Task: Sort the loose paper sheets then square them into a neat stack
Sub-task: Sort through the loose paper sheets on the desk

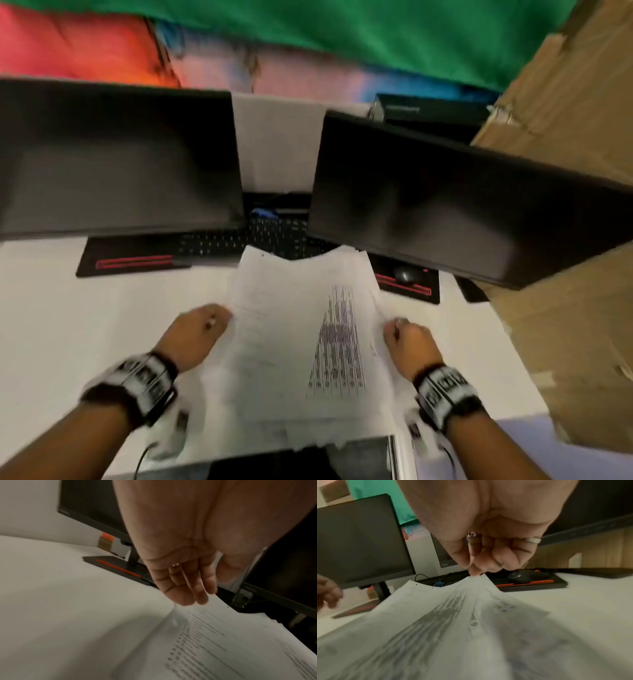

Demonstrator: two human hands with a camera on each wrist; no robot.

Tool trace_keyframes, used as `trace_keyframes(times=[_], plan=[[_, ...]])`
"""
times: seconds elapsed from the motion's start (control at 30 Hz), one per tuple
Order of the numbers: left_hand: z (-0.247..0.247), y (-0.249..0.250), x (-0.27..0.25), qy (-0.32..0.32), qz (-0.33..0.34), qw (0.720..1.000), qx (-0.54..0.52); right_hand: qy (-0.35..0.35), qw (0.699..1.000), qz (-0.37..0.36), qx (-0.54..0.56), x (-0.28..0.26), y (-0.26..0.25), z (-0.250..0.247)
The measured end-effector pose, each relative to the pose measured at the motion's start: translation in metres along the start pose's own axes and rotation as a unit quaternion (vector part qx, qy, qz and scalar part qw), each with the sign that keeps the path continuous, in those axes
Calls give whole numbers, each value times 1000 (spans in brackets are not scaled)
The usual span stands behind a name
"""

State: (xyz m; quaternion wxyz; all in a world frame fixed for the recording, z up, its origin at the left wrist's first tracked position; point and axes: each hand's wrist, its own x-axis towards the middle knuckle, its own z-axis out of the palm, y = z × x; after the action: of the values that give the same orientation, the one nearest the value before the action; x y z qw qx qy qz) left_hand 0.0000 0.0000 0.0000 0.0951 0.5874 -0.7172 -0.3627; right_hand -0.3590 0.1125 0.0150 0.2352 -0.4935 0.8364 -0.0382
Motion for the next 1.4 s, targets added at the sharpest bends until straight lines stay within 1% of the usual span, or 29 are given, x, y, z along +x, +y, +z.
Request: trace_keyframes(times=[0.03,0.07,0.1,0.2,0.27,0.33,0.43,0.5,0.6,0.67,0.73,0.77,0.8,0.83,0.87,0.9,0.93,0.97,1.0,1.03,1.1,1.13,1.17,1.2,1.23,1.27,1.33,1.4], plan=[[11,2,15,-4,-2,1000,18,13,999,0,36,14,-9,9],[18,9,22,-15,-18,999,45,7,997,14,71,21,-17,16],[25,14,30,-40,-34,996,71,-9,996,26,86,29,-29,23],[44,26,35,-92,-95,986,98,-43,994,84,60,33,-55,47],[53,22,33,-100,-115,981,116,-34,992,112,54,31,-62,61],[59,22,29,-105,-108,981,125,-10,987,128,97,31,-68,70],[67,24,24,-127,-93,984,80,18,968,148,203,29,-78,78],[69,26,22,-124,-93,986,66,13,948,168,269,28,-85,77],[67,27,22,-114,-86,989,38,-16,916,213,340,30,-93,76],[64,25,22,-85,-77,993,-11,-15,910,189,369,30,-94,75],[56,19,23,-27,-102,991,-87,0,913,127,388,28,-94,64],[51,16,24,6,-120,985,-123,3,910,93,404,25,-94,54],[47,12,26,22,-132,978,-159,-1,898,60,435,23,-92,44],[44,10,26,16,-137,971,-196,-11,879,33,476,22,-88,34],[41,10,26,-10,-139,962,-234,-24,857,14,514,24,-83,27],[41,11,26,-50,-139,952,-270,-39,847,7,530,27,-79,23],[42,12,25,-88,-135,939,-303,-51,850,11,524,31,-76,22],[46,14,24,-112,-134,928,-329,-54,864,23,500,36,-74,24],[50,16,24,-116,-136,923,-341,-44,881,36,470,41,-73,28],[53,18,24,-100,-143,924,-339,-26,898,50,437,45,-73,33],[53,20,25,-42,-176,933,-311,7,926,85,368,48,-69,43],[50,18,24,-9,-191,937,-291,12,950,105,294,49,-64,49],[42,15,21,24,-204,942,-265,-1,975,119,190,47,-58,55],[32,12,17,52,-214,944,-245,-23,988,122,90,44,-51,60],[22,7,13,69,-220,945,-234,-39,992,117,19,41,-46,65],[14,-1,10,74,-221,945,-230,-46,993,109,-21,39,-43,69],[0,-10,2,75,-215,944,-240,-45,992,107,-43,41,-42,74],[-8,-15,-3,71,-211,937,-268,-53,990,125,-47,47,-41,72]])
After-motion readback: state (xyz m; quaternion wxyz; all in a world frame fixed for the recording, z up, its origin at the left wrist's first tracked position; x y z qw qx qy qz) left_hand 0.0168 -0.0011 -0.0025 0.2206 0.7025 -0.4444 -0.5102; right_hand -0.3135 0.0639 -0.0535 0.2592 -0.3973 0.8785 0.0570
